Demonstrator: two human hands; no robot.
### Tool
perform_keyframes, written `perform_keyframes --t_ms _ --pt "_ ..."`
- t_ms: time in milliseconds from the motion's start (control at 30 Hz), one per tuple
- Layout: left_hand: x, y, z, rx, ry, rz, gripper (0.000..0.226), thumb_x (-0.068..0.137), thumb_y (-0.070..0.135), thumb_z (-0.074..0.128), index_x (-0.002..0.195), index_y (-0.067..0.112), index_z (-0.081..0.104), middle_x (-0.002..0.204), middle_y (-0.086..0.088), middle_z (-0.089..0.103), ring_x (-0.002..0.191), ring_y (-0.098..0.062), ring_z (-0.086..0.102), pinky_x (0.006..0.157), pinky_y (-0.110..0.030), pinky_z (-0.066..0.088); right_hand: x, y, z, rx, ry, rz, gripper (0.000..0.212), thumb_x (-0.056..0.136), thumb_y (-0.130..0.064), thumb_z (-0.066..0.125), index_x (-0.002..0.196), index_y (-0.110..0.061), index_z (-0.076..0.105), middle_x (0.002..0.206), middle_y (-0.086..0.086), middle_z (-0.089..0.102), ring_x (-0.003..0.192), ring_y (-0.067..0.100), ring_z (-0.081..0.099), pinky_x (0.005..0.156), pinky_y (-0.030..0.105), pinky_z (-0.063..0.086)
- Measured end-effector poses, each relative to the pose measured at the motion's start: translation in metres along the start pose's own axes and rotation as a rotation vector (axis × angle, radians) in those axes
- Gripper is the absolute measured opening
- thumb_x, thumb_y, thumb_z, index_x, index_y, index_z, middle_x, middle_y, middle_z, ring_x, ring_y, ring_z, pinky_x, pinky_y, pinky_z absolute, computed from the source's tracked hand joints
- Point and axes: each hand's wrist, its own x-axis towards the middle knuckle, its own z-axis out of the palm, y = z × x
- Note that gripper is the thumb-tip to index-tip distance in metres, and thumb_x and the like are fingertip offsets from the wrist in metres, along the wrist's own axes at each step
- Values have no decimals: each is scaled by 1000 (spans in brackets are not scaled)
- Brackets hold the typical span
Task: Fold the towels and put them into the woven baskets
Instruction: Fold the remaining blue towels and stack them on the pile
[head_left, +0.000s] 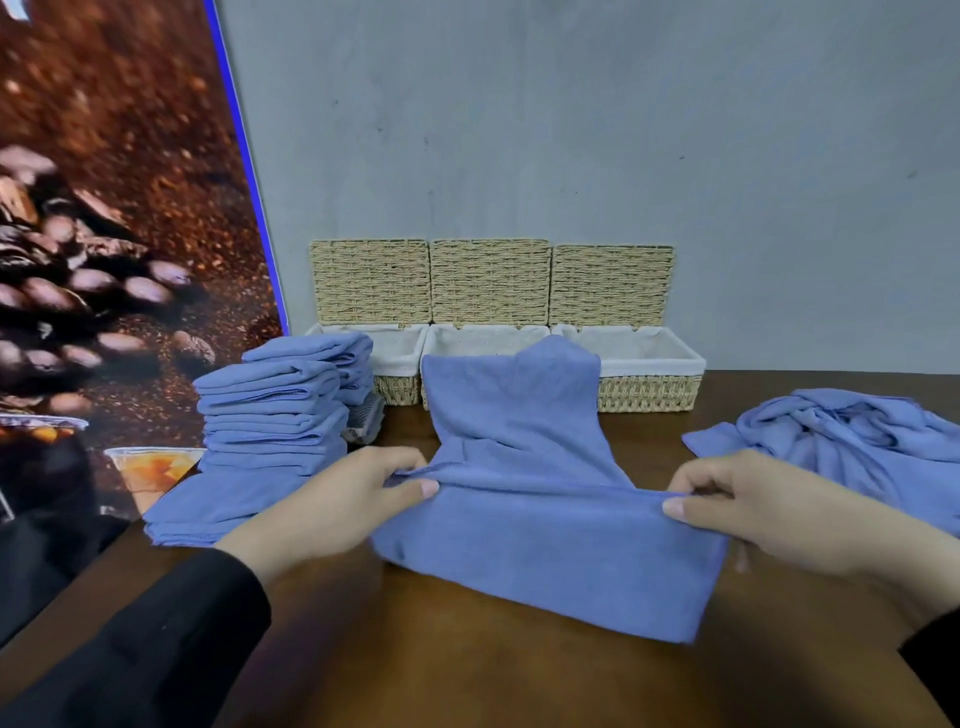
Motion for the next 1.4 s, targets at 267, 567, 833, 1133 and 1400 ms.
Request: perform_keyframes --t_ms 267,567,833,1133,1400 --pt "64 29 -30 -543 93 -330 37 103 41 53 111 9 71 95 -12 70 78 -22 63 56 -31 55 70 -6 -15 642 330 6 29 104 -21 55 98 8 54 95 13 53 96 26 57 83 46 63" --pt "69 71 -79 -296 797 269 30 105 26 50 79 20 63 68 12 50 70 -2 51 72 -27 55 47 -45 -50 135 976 -447 12 105 -23 51 95 -25 57 69 -1 48 60 6 44 56 13 34" --pt "-29 -36 32 28 -136 211 56 96 68 44 91 22 76 106 22 72 106 1 64 96 -24 46 10 58 51 -148 -13 -255 25 101 -43 54 85 -26 63 76 -5 63 72 13 59 72 36 49" --pt "17 -36 68 324 -95 107 48 98 66 40 138 45 54 153 22 42 144 -2 33 119 -41 26 65 56 80 -120 95 -408 11 99 -37 61 103 -30 69 110 -18 64 112 5 60 97 29 46" --pt "50 -33 62 440 -71 98 47 99 60 36 91 27 69 99 12 67 98 -7 60 85 -35 36 86 60 86 -174 131 -438 20 99 -39 58 106 -27 71 108 -21 66 107 2 61 94 25 45"
